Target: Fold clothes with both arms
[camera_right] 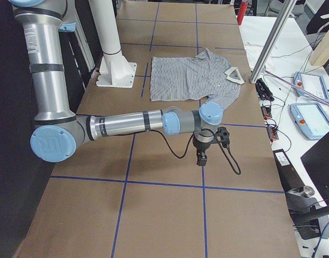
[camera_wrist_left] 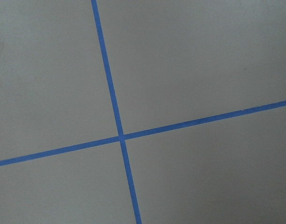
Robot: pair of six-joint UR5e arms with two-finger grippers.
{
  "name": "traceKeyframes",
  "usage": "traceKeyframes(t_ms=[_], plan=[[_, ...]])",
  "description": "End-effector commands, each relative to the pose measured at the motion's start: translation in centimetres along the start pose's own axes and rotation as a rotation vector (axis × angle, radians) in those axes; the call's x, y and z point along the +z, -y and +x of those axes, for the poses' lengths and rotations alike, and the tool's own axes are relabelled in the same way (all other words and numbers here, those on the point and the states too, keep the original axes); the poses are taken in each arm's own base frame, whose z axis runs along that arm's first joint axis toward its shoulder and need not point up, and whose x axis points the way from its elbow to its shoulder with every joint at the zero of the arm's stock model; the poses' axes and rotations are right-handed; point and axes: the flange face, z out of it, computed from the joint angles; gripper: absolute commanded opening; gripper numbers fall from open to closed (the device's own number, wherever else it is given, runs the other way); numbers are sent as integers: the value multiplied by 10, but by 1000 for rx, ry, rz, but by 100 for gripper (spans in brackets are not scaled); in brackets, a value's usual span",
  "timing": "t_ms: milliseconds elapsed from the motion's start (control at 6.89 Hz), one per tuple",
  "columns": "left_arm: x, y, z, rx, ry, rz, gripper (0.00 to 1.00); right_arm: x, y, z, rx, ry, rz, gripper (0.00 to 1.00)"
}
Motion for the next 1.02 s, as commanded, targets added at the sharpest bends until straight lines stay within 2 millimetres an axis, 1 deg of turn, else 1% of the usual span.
traceKeyframes(t_ms=[0,145,290,435,580,725,870], plan=[[-11,2,21,35,-15,15,100,9,-8,7,20,16,-14,100],[-3,4,25,43,-19,5,100,5,-12,1,18,46,-9,100],[2,1,25,55,-25,-4,100,4,-8,-2,15,58,-8,100],[-2,5,36,93,-56,29,100,-2,-6,-10,68,78,7,100],[-5,5,42,139,-86,74,100,1,-5,-20,82,83,31,100],[9,-19,32,125,-99,58,100,7,-2,-30,64,91,40,100],[9,-20,37,159,-103,88,100,17,3,-45,50,99,45,100]])
